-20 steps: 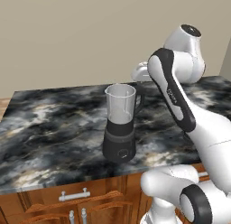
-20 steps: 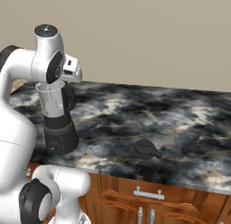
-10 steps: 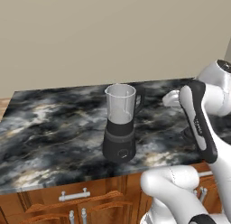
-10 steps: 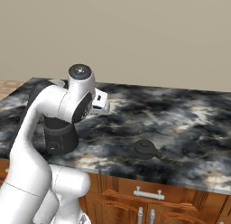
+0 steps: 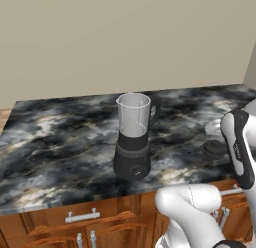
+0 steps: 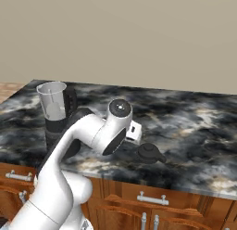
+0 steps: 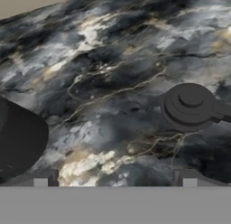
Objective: Open the blender lid, put the pear in the blender, close the lid, and start the blender.
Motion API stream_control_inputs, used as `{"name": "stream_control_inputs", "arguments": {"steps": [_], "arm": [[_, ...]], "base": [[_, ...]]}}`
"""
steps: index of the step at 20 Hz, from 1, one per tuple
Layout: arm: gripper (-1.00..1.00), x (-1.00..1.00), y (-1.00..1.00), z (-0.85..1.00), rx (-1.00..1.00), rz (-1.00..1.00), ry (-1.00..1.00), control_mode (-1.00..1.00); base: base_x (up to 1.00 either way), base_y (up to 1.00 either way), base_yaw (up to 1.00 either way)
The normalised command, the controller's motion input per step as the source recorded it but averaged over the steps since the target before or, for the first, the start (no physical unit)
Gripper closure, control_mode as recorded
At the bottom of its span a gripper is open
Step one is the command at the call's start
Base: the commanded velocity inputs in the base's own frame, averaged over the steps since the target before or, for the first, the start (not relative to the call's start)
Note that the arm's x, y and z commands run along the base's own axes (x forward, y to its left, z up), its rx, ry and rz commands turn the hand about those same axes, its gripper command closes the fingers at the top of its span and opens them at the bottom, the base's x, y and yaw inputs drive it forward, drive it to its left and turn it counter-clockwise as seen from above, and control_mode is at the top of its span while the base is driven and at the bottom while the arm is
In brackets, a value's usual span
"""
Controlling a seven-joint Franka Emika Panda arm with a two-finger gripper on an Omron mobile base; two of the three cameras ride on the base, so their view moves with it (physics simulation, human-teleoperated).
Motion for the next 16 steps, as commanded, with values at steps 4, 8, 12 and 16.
{"name": "stream_control_inputs", "arguments": {"steps": [4,8,12,16], "arm": [[-1.00,0.10,-0.81,-0.26,0.00,-0.11,0.20,-1.00],[-1.00,0.17,-0.53,0.00,0.00,-0.14,0.31,-1.00],[-1.00,0.39,-0.36,-0.25,0.00,-0.12,0.31,-1.00],[-1.00,0.37,-0.26,-0.53,0.00,-0.02,0.19,-1.00]], "base": [[0.00,0.00,0.00],[0.00,0.00,0.00],[0.00,0.00,0.00],[0.00,0.00,0.00]]}}
